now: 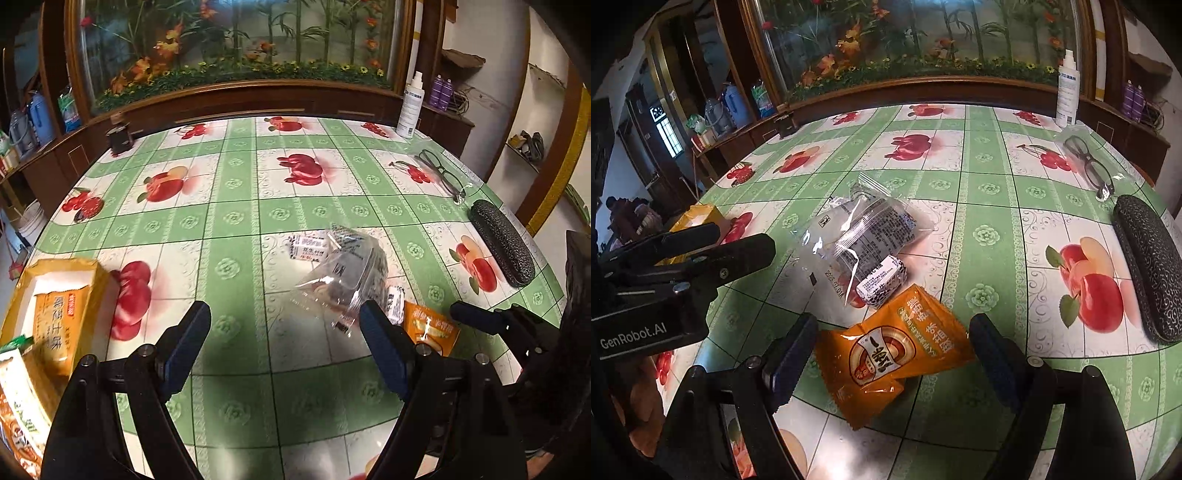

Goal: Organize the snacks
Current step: 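Grasp the small orange bag with the right tool while the left grasps the clear bag of silver packets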

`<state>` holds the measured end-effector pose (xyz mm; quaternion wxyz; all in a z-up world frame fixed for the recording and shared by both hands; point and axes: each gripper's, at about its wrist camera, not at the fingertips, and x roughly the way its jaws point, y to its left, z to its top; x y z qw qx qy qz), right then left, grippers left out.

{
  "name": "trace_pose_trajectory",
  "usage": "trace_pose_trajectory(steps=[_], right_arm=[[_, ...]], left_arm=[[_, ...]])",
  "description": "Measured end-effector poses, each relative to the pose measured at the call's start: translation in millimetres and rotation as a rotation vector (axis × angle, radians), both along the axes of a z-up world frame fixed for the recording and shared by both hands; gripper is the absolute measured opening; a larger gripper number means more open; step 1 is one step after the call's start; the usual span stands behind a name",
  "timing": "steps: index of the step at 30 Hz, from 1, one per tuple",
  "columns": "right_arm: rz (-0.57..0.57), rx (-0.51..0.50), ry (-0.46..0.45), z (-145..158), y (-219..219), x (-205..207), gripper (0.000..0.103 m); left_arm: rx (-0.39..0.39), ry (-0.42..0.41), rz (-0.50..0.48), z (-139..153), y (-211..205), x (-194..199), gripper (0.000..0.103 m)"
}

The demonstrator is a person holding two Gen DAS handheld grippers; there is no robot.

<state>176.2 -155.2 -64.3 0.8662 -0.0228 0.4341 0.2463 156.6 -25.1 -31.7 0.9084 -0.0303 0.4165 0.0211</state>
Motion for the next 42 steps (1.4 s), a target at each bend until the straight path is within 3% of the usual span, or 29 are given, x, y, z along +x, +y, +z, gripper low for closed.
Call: trace_pose_trajectory(steps=[6, 8, 10, 26, 32, 36, 39, 42], right_arm=[[0.001, -0.131, -0.016, -13, 2, 4, 0.083], [-0.007, -0.118, -0.012, -13, -7, 4, 0.07], [-0.017, -0.131, -0.021, -11, -14, 3, 0.048], [-0.06, -0.044, -0.002, -11, -54, 4, 0.045], [-0.066, -0.02, 0.0, -10, -57, 5, 0.043], [-0.068, 0.002, 0.002, -10, -59, 4, 0.038], [-0.065, 0.014, 0.001, -8, -59, 3, 0.033], [-0.057, 0.021, 0.001, -8, -57, 1, 0.032]], left_arm=[[-0.001, 0.022, -0.03, -7, -6, 16, 0.083], [0.001, 0.03, -0.044, -10, -11, 21, 0.083], [0.005, 0.035, -0.063, -13, -16, 26, 0.083], [0.025, 0.064, -0.1, -35, -47, 65, 0.082], [-0.031, 0.045, -0.103, -34, -33, 48, 0.07], [-0.116, 0.032, -0.099, -29, -15, 27, 0.058], [-0.132, 0.024, -0.092, -25, -8, 11, 0.057], [-0.157, 0.027, -0.095, -26, -2, -5, 0.049]])
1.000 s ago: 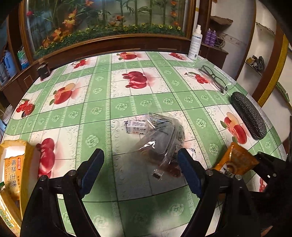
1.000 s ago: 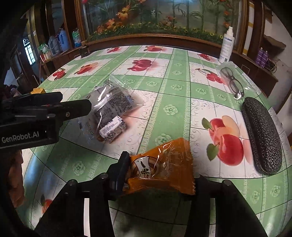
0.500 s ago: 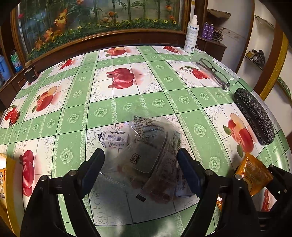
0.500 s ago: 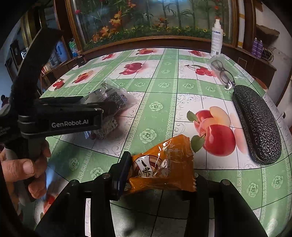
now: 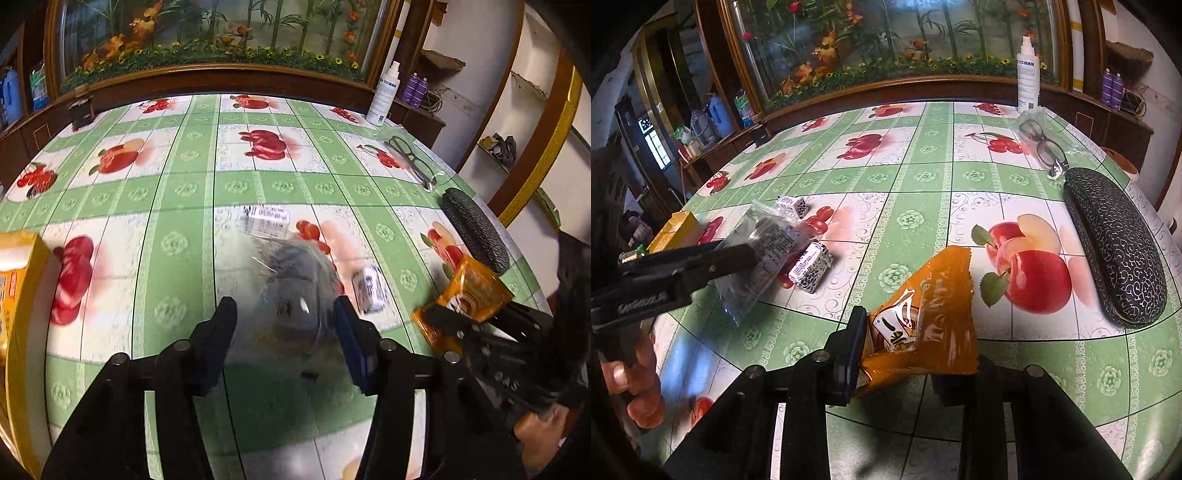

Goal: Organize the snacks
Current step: 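Grasp the small orange bag with the right tool while the left grasps the clear bag of silver packets, then carry the orange bag and clear bag over the tray with both tools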

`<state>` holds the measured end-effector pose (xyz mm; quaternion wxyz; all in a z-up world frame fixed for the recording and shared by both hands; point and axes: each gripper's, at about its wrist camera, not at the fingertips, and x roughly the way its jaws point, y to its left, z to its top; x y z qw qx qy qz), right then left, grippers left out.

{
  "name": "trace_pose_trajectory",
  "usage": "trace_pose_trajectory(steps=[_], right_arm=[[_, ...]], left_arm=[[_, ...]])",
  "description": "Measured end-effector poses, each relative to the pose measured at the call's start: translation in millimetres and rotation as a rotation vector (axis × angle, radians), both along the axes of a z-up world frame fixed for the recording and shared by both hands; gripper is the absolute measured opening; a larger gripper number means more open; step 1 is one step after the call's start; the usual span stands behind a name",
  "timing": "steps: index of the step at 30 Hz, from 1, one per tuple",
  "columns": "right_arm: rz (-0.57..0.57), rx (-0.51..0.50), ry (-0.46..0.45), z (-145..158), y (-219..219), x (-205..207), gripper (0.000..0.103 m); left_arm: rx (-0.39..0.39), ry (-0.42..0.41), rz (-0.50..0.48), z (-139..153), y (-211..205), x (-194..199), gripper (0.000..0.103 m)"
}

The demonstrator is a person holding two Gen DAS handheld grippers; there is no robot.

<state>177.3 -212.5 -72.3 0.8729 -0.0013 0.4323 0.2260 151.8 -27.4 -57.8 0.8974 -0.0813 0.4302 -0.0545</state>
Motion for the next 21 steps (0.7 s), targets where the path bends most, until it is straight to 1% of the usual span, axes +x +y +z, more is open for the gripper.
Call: trace_pose_trajectory(steps=[4, 5, 6, 7, 9, 11, 12, 13, 15, 17, 18, 19, 20, 21], right_arm=[[0.013, 0.004, -0.005, 0, 3, -2, 0.032], [0.013, 0.001, -0.006, 0, 4, -2, 0.032], [0.016, -0.003, -0.002, 0, 5, -2, 0.032], [0.019, -0.003, 0.001, -1, 5, -1, 0.032], [0.017, -0.005, -0.002, -1, 5, -2, 0.032], [0.015, 0.0, 0.001, -1, 4, -2, 0.032], [0.012, 0.003, 0.003, -1, 3, -1, 0.032], [0.01, 0.007, 0.005, -1, 3, -1, 0.032], [0.008, 0.015, 0.009, -2, 2, 0, 0.032], [0.007, 0.019, 0.011, -2, 1, 0, 0.032], [0.007, 0.023, 0.013, -2, 1, 0, 0.032], [0.007, 0.026, 0.014, -2, 0, 0, 0.032], [0.007, 0.029, 0.015, -2, 0, 0, 0.032], [0.007, 0.03, 0.016, -2, 0, 0, 0.032]], left_arm=[[-0.011, 0.003, -0.013, -2, 2, -16, 0.048], [-0.003, 0.007, -0.016, -2, 1, -16, 0.048], [0.013, 0.012, -0.019, -2, 0, -15, 0.05], [0.048, 0.017, -0.013, -3, -2, -13, 0.052], [0.107, 0.016, -0.004, -1, -9, -8, 0.055], [0.116, 0.008, -0.015, 3, -14, -3, 0.056], [0.116, 0.004, -0.019, 4, -15, 0, 0.059], [0.124, 0.005, -0.018, 5, -18, 4, 0.066], [0.144, 0.008, -0.017, 4, -23, 11, 0.073], [0.165, 0.023, -0.014, 0, -26, 20, 0.073], [0.163, 0.031, -0.014, -3, -27, 23, 0.073], [0.146, 0.042, -0.015, -8, -24, 25, 0.067], [0.133, 0.055, -0.009, -13, -21, 27, 0.057], [0.1, 0.061, -0.013, -17, -17, 27, 0.051]])
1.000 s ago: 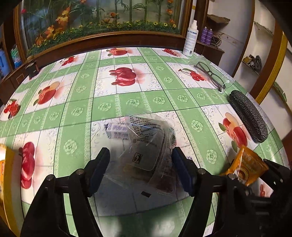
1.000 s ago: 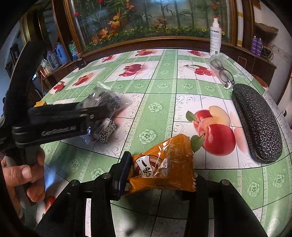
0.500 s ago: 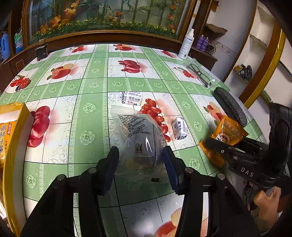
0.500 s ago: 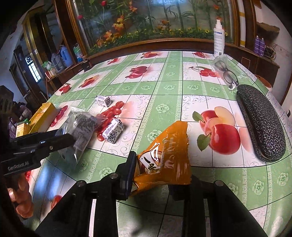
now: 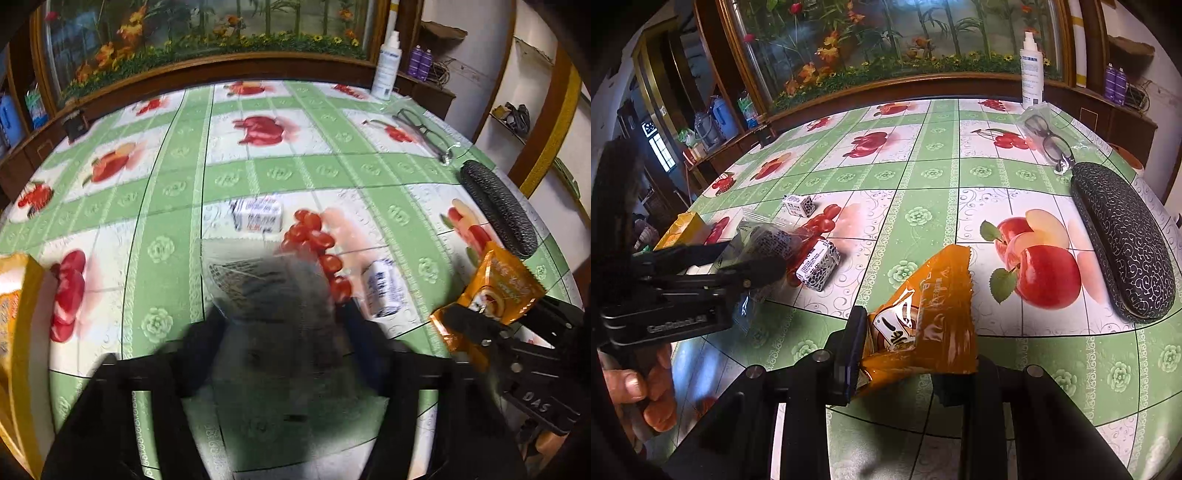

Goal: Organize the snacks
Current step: 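Carry the orange bag and clear bag over the tray with both tools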

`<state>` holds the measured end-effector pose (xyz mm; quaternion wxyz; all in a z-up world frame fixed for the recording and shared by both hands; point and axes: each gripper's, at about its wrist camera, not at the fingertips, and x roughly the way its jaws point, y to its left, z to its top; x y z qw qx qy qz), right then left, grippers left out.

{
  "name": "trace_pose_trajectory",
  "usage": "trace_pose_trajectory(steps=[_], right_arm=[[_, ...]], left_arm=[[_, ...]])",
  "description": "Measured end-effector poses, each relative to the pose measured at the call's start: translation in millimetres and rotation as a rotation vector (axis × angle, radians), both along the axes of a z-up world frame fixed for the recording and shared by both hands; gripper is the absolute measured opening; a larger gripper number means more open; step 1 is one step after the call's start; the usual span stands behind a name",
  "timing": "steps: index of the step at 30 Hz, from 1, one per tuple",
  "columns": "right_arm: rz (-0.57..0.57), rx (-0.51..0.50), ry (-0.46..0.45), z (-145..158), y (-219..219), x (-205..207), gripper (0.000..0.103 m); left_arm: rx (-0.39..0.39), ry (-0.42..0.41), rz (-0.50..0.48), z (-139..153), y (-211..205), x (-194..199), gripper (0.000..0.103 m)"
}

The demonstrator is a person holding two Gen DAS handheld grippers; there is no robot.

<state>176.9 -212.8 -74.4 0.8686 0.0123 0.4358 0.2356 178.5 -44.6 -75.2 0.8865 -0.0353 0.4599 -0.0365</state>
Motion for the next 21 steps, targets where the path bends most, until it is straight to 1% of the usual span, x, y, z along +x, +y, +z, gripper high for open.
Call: trace_pose_trajectory(steps=[1, 4, 7, 11, 16, 21], right_arm=[[0.0, 0.0, 0.0, 0, 0, 0, 0.032], [0.001, -0.004, -0.01, 1, 0, -2, 0.032], [0.006, 0.023, -0.014, 4, 1, -4, 0.032], [0.019, 0.079, -0.035, 14, 1, -15, 0.031], [0.05, 0.164, -0.042, 23, 8, -35, 0.031], [0.103, 0.19, -0.034, 30, 29, -52, 0.031]], left_arm=[[-0.021, -0.016, 0.003, 0, 3, -3, 0.049], [0.003, -0.033, 0.018, 1, 4, -13, 0.044], [0.001, -0.055, 0.036, 9, 9, -28, 0.038], [0.011, -0.1, 0.072, 25, 22, -54, 0.038], [0.011, -0.141, 0.113, 39, 38, -86, 0.038], [0.031, -0.16, 0.156, 49, 53, -111, 0.038]])
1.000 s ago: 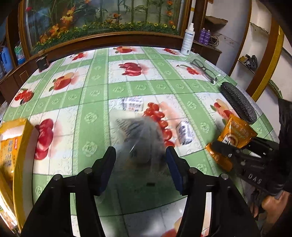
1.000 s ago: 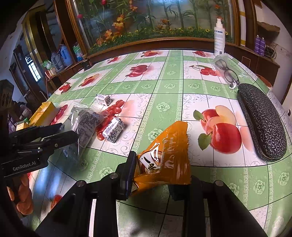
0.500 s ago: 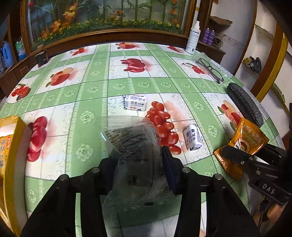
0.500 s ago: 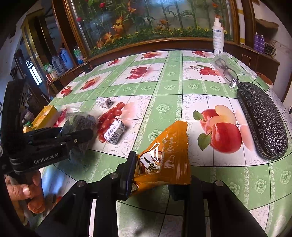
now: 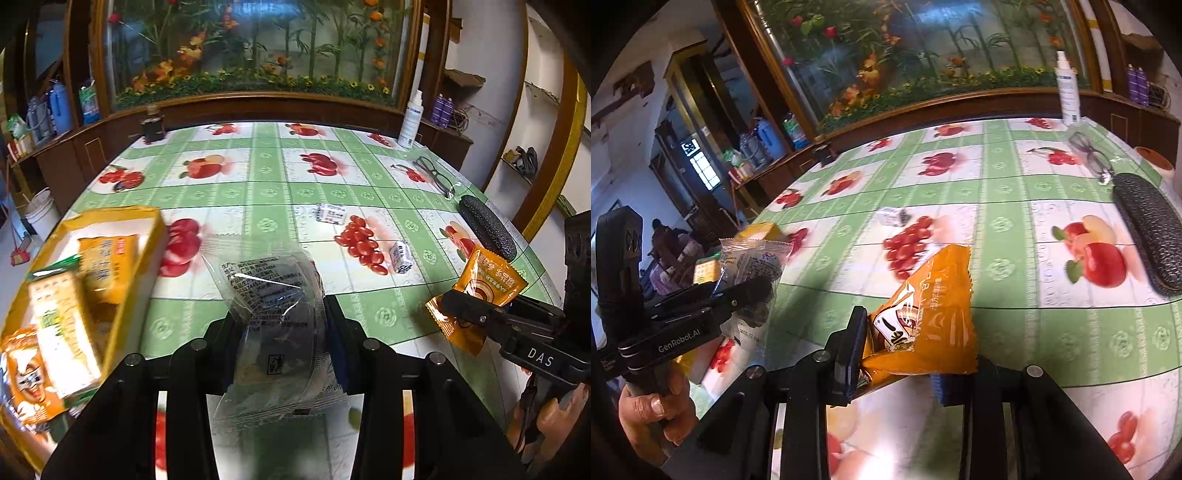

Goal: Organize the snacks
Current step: 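Carry the orange bag and clear bag over the tray with both tools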

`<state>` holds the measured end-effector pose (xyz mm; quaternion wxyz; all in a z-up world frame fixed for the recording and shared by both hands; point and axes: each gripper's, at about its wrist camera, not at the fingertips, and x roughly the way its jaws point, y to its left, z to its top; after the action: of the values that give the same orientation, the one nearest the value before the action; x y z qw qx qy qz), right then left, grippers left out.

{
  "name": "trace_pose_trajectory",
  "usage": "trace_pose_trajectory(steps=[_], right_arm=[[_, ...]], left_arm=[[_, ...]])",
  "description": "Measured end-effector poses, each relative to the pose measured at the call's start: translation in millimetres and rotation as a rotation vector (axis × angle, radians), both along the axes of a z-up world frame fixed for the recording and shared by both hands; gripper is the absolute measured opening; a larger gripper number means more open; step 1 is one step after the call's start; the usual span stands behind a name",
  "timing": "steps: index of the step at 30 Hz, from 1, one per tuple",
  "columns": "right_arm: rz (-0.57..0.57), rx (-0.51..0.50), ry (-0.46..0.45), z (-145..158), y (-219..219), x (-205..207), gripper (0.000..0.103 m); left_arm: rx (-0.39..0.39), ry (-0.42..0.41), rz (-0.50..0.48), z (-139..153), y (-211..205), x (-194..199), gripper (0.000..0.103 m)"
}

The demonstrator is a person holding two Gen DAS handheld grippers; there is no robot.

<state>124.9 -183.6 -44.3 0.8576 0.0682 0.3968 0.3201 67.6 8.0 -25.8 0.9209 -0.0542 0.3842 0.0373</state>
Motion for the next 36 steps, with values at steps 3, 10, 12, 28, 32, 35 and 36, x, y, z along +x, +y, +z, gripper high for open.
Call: trace_pose_trajectory(steps=[3, 10, 12, 28, 32, 35, 36], right_arm=[[0.035, 0.004, -0.012, 8, 17, -9, 0.031], [0.114, 0.028, -0.03, 24, 52, -26, 0.031], [0.137, 0.028, -0.032, 27, 63, -31, 0.031], [0.313, 0.032, -0.07, 47, 148, -53, 0.031], [0.36, 0.032, -0.081, 51, 174, -56, 0.031], [0.382, 0.03, -0.086, 52, 191, -57, 0.031], [0.388, 0.031, -0.086, 53, 195, -57, 0.031]], left_arm=[[0.022, -0.017, 0.039, 7, 13, -15, 0.039], [0.047, -0.044, 0.119, 16, 41, -41, 0.039], [0.046, -0.049, 0.142, 17, 50, -46, 0.039], [0.086, -0.081, 0.313, 25, 109, -80, 0.039], [0.091, -0.078, 0.344, 23, 122, -85, 0.039], [0.088, -0.076, 0.365, 21, 133, -89, 0.039], [0.086, -0.074, 0.373, 20, 136, -90, 0.039]])
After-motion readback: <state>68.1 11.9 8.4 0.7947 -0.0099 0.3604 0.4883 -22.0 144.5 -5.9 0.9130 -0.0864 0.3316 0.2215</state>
